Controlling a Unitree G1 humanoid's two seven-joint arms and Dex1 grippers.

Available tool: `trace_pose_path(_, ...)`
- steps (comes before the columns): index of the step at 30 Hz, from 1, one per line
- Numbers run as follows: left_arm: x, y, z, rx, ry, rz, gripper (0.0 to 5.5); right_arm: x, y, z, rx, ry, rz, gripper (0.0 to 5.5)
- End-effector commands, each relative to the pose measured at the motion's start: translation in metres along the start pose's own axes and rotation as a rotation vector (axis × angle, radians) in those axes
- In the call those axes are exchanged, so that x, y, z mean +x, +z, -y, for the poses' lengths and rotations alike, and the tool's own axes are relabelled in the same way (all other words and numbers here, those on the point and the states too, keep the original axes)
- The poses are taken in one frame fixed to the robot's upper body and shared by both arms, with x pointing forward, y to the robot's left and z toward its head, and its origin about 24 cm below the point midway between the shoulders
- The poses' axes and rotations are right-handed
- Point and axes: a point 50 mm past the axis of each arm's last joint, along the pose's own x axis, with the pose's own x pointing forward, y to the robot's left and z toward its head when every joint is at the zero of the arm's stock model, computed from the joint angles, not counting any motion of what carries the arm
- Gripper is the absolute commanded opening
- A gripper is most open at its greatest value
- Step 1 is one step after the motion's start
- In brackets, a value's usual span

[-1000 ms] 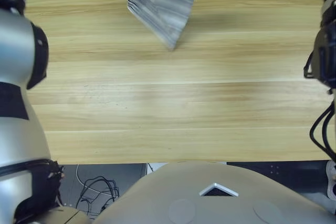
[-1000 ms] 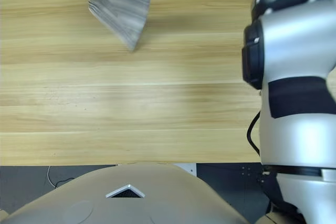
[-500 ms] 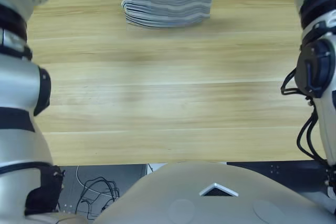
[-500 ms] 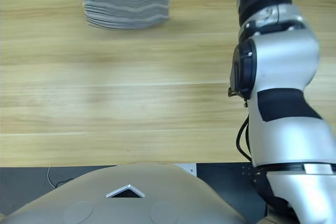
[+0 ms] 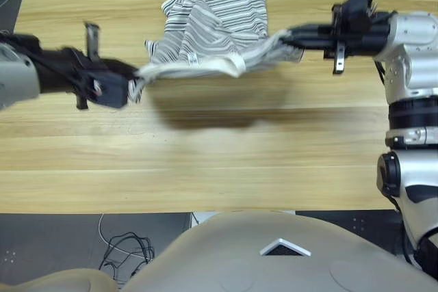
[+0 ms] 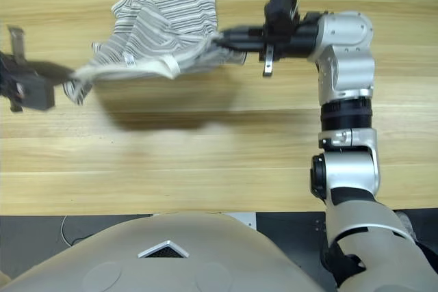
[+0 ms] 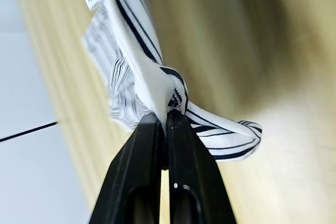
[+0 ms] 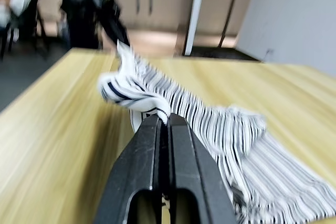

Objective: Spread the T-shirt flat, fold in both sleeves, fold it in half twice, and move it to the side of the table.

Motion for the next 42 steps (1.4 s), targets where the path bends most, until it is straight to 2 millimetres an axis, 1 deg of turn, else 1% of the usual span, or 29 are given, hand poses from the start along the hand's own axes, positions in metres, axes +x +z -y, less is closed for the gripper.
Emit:
trace_pose_path(1, 0.03, 0.016, 0.046, -0.035, -0.207, 0.034, 0.13, 0.0, -0.025, -0.027, -0.02, 0.076, -0.157, 0.1)
trace_pose_path(3, 0.044, 0.024, 0.074, -0.048, -0.317, 0.053, 0.13, -0.002, -0.041, -0.043, -0.011, 0.116, -0.228, 0.1)
trace_pose_path(5, 0.051, 0.033, 0.098, -0.052, -0.411, 0.074, 0.13, -0.005, -0.051, -0.055, 0.013, 0.153, -0.273, 0.1)
trace_pose_path(6, 0.051, 0.038, 0.106, -0.05, -0.449, 0.087, 0.13, -0.005, -0.054, -0.059, 0.029, 0.16, -0.283, 0.1)
trace_pose_path(8, 0.048, 0.049, 0.115, -0.041, -0.497, 0.117, 0.13, -0.005, -0.055, -0.065, 0.04, 0.171, -0.29, 0.1)
trace_pose_path(9, 0.046, 0.053, 0.115, -0.043, -0.512, 0.131, 0.13, -0.006, -0.054, -0.066, 0.048, 0.169, -0.288, 0.1)
trace_pose_path(10, 0.044, 0.055, 0.115, -0.042, -0.519, 0.138, 0.36, -0.006, -0.052, -0.067, 0.055, 0.179, -0.288, 0.33)
trace_pose_path(11, 0.043, 0.058, 0.115, -0.033, -0.52, 0.143, 0.39, -0.008, -0.05, -0.07, 0.067, 0.197, -0.287, 0.4)
trace_pose_path(12, 0.042, 0.062, 0.114, -0.024, -0.521, 0.149, 0.65, -0.01, -0.047, -0.075, 0.085, 0.231, -0.282, 0.68)
trace_pose_path(13, 0.041, 0.065, 0.114, -0.015, -0.512, 0.154, 0.69, -0.012, -0.043, -0.079, 0.089, 0.261, -0.276, 0.73)
trace_pose_path(14, 0.04, 0.068, 0.113, -0.005, -0.5, 0.155, 0.92, -0.013, -0.039, -0.082, 0.094, 0.281, -0.265, 0.99)
trace_pose_path(15, 0.04, 0.068, 0.111, 0.0, -0.486, 0.147, 0.95, -0.016, -0.035, -0.085, 0.105, 0.305, -0.253, 1.16)
trace_pose_path(18, 0.039, 0.066, 0.109, 0.015, -0.464, 0.13, 0.95, -0.028, -0.024, -0.094, 0.133, 0.366, -0.231, 1.16)
trace_pose_path(21, 0.032, 0.075, 0.099, 0.016, -0.427, 0.179, 0.95, -0.035, -0.017, -0.093, 0.134, 0.366, -0.217, 1.16)
trace_pose_path(23, 0.025, 0.087, 0.084, -0.019, -0.357, 0.254, 0.95, -0.031, -0.015, -0.088, 0.114, 0.319, -0.183, 1.16)
trace_pose_path(24, 0.022, 0.087, 0.074, -0.061, -0.305, 0.281, 0.95, -0.023, -0.019, -0.083, 0.093, 0.259, -0.166, 1.16)
trace_pose_path(25, 0.02, 0.083, 0.067, -0.092, -0.266, 0.287, 0.95, -0.016, -0.023, -0.081, 0.071, 0.216, -0.157, 1.16)
trace_pose_path(27, 0.019, 0.061, 0.061, -0.142, -0.219, 0.227, 0.95, -0.003, -0.034, -0.077, 0.063, 0.133, -0.152, 1.16)
trace_pose_path(30, 0.021, 0.031, 0.062, -0.221, -0.198, 0.149, 0.95, 0.004, -0.046, -0.073, 0.064, 0.065, -0.155, 1.16)
trace_pose_path(32, 0.022, 0.019, 0.063, -0.273, -0.193, 0.136, 0.95, 0.007, -0.051, -0.072, 0.062, 0.036, -0.159, 1.16)
trace_pose_path(35, 0.024, 0.005, 0.066, -0.333, -0.191, 0.126, 0.95, 0.011, -0.058, -0.071, 0.063, 0.016, -0.165, 1.16)
trace_pose_path(37, 0.034, -0.006, 0.072, -0.353, -0.177, 0.092, 0.95, 0.014, -0.064, -0.071, 0.063, 0.003, -0.176, 1.16)
trace_pose_path(40, 0.057, -0.022, 0.092, -0.372, -0.217, 0.034, 0.95, 0.016, -0.072, -0.069, 0.084, -0.012, -0.178, 1.16)
trace_pose_path(42, 0.069, -0.031, 0.103, -0.399, -0.233, 0.004, 0.95, 0.018, -0.08, -0.066, 0.102, -0.021, -0.196, 1.16)
